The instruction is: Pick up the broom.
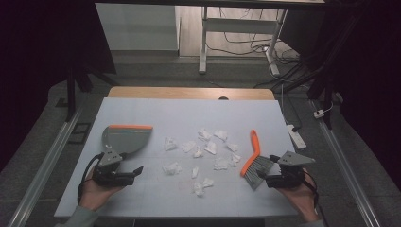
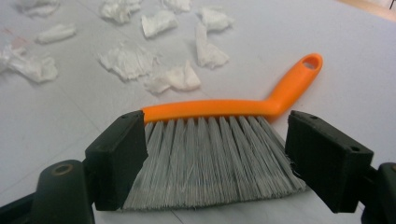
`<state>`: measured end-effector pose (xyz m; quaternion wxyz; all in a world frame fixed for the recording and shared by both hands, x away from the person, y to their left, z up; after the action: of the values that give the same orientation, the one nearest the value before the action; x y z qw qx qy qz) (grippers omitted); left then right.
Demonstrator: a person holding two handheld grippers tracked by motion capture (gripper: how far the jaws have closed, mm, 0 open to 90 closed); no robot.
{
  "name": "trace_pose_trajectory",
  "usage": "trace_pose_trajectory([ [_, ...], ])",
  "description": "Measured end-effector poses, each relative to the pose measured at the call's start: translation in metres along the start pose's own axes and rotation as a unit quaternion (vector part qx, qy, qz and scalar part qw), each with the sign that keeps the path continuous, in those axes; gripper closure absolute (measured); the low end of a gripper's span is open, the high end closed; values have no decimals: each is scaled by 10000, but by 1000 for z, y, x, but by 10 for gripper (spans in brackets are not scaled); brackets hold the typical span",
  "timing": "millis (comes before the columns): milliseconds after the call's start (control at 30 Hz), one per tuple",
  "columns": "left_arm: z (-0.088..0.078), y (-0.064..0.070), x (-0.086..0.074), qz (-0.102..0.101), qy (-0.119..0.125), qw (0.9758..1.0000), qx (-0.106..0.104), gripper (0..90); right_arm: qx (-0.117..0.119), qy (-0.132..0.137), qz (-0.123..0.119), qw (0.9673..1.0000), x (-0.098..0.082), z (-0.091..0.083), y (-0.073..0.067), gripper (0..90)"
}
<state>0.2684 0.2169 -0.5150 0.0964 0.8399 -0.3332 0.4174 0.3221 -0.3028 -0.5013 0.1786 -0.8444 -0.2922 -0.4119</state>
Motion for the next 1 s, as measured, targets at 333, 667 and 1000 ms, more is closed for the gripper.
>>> trace_pose_trajectory([
  [333, -4, 3, 1, 77, 16, 9999, 97, 195, 116, 17, 124, 9999, -3, 3, 1, 219],
  [667, -2, 2, 2, 73, 62, 9999, 42, 197, 63, -64, 22, 10000, -1, 10, -9, 225],
  [1000, -1, 1, -1, 66, -4, 10000, 57, 197, 29, 55, 141, 9999, 2, 10, -8, 234],
])
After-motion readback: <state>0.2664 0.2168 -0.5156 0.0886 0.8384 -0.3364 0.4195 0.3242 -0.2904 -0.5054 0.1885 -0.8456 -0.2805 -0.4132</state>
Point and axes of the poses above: each handheld gripper's, and its own axes: z roughly forward along the jaws, x roughly out of its top, y roughly to its right, the point moved 3 cm from there along z, roughly forward along the jaws, and after that the axes turned 11 degrees about z, right-handed, at the moved point
